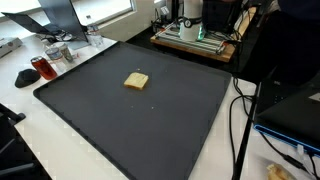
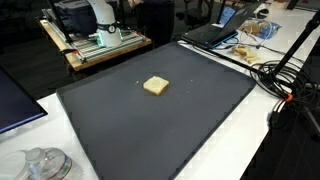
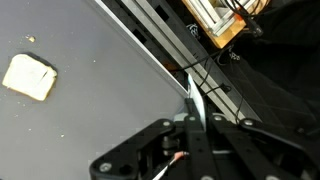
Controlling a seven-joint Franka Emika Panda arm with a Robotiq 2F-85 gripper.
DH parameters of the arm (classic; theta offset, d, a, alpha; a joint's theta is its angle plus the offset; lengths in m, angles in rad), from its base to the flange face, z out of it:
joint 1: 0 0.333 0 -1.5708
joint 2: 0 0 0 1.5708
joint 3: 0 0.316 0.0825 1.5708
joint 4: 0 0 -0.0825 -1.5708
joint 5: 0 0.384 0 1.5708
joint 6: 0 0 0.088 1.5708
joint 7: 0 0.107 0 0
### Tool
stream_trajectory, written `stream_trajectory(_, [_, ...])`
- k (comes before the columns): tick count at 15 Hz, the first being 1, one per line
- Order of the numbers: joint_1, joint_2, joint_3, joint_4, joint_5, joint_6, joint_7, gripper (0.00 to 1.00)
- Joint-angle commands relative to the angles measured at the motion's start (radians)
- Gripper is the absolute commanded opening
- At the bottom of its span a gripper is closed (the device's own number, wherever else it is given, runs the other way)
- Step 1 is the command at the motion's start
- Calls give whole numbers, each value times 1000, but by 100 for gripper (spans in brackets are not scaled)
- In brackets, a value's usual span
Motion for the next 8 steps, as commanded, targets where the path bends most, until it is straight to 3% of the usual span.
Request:
stream_trajectory(1, [-7,39,5,39,-3,-15,-26,37])
stream_trajectory(7, [-12,54,7,51,1,-15,-22,76])
stream_trajectory(8, [-11,56,6,53,2,-18,-23,36])
